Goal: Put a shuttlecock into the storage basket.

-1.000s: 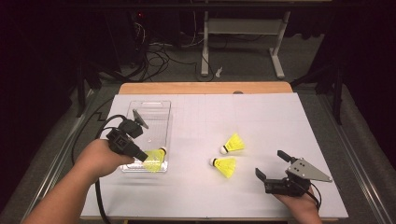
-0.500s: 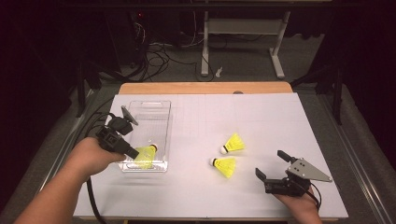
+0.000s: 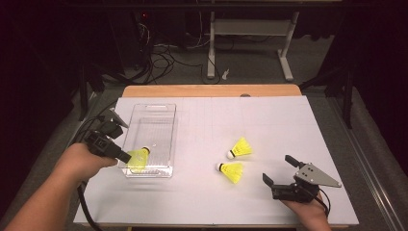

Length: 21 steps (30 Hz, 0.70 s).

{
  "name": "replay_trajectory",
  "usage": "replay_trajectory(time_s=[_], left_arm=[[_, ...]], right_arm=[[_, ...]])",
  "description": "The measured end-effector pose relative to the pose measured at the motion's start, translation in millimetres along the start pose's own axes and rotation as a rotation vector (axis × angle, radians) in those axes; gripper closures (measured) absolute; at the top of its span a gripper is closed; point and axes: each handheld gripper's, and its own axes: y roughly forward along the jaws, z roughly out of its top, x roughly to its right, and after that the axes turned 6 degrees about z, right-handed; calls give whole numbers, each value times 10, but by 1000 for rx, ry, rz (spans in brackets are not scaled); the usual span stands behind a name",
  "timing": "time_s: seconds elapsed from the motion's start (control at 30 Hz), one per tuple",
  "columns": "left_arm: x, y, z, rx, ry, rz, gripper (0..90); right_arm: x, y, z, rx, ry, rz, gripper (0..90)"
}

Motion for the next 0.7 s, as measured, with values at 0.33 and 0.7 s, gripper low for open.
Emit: replay_trajectory(time_s=[0.33,0.7], left_arm=[[-41,0,-29,6,-20,1,884],[-51,-171,89,28,-24,26,884]], right_arm=[[8,-6,-5,-2,-1,-1,3],[12,-10,-1,1,-2,-1,3]])
